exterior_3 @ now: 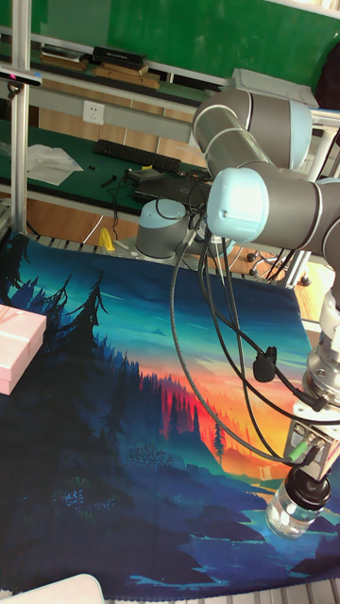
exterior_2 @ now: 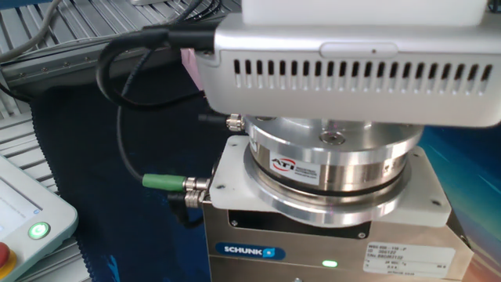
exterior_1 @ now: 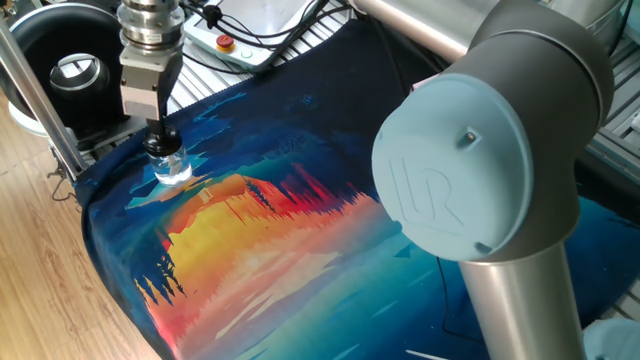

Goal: Unscrew the lid from the jar

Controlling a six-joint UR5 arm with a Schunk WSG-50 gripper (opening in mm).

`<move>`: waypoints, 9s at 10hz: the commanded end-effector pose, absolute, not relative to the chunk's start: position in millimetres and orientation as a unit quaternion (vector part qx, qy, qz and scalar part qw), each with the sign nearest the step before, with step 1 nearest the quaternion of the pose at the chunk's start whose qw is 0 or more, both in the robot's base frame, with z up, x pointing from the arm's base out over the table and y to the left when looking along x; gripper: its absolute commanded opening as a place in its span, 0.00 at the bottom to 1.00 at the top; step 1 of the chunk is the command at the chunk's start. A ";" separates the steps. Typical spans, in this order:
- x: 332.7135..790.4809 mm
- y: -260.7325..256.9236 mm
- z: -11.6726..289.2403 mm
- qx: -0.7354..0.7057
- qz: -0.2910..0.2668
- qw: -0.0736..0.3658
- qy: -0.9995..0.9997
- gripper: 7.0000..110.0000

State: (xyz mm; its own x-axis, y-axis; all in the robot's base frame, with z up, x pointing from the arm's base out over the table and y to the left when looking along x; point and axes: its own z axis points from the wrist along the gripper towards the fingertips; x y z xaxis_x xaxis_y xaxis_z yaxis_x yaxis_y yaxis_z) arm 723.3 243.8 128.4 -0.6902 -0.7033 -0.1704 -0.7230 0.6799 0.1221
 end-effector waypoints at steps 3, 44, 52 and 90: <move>725.8 245.6 130.6 -0.382 0.096 0.060 0.917 0.15; 717.1 237.7 106.6 -0.667 0.031 0.044 0.743 0.15; 722.4 211.9 129.0 -0.651 0.015 0.040 0.758 0.15; 731.0 252.7 149.5 -0.242 0.045 0.024 0.969 0.36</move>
